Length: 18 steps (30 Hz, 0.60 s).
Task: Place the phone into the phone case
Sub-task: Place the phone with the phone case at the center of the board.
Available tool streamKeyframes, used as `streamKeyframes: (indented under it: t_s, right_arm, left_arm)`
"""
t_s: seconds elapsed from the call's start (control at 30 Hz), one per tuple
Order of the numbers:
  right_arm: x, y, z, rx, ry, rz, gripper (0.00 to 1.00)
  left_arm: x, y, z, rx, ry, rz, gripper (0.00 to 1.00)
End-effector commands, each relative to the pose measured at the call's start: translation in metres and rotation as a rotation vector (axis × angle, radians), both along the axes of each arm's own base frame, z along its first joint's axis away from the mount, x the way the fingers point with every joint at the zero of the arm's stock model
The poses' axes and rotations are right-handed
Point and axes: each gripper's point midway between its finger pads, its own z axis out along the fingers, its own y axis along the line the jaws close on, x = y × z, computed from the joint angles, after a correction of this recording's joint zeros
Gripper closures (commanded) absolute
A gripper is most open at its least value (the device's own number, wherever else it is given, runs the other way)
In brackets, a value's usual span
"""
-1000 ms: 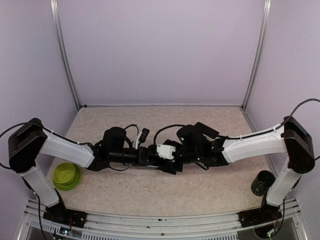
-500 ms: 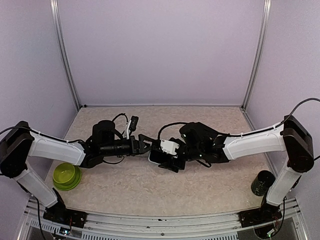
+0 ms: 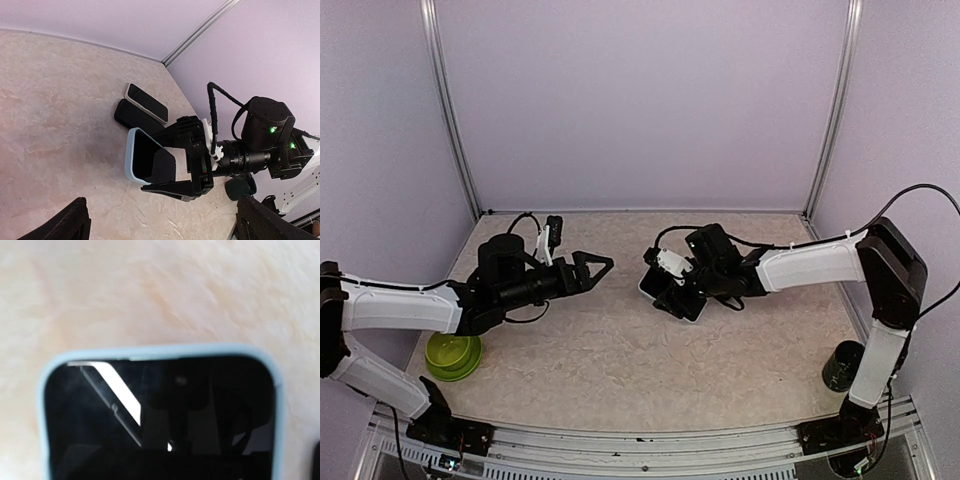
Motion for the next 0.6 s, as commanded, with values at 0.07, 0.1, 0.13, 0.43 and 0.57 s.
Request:
streamKeyframes:
  t_s: [0.07,0.1,0.13,0.43,0.57]
  right_arm:
    - [0.026,-0.003,-0.008,-0.017,0.055,-0.14,0.4]
    - [0.029,-0.003,-0.009,-0.023,0.063,-0.153,0.4]
    - [0.03,-0.002,-0.011,-0.023,0.075,-0.164,0.4]
    - [0.043,-0.009,-0.035,-0.081,0.138,-0.28,0.38]
    - [0.047,-0.014,-0.045,-0.092,0.15,-0.322,0.37]
  left_arm:
    - [0.006,0.014,-0.014,0.06,0.004,0.068,0.01]
    - [0.006,0.013,-0.015,0.062,0.005,0.067,0.01]
    - [0.006,0.013,-0.015,0.062,0.005,0.067,0.01]
    - [0.005,0.015,-0.02,0.066,0.012,0.07,0.01]
    - [0.004,0.014,-0.022,0.06,0.017,0.067,0.01]
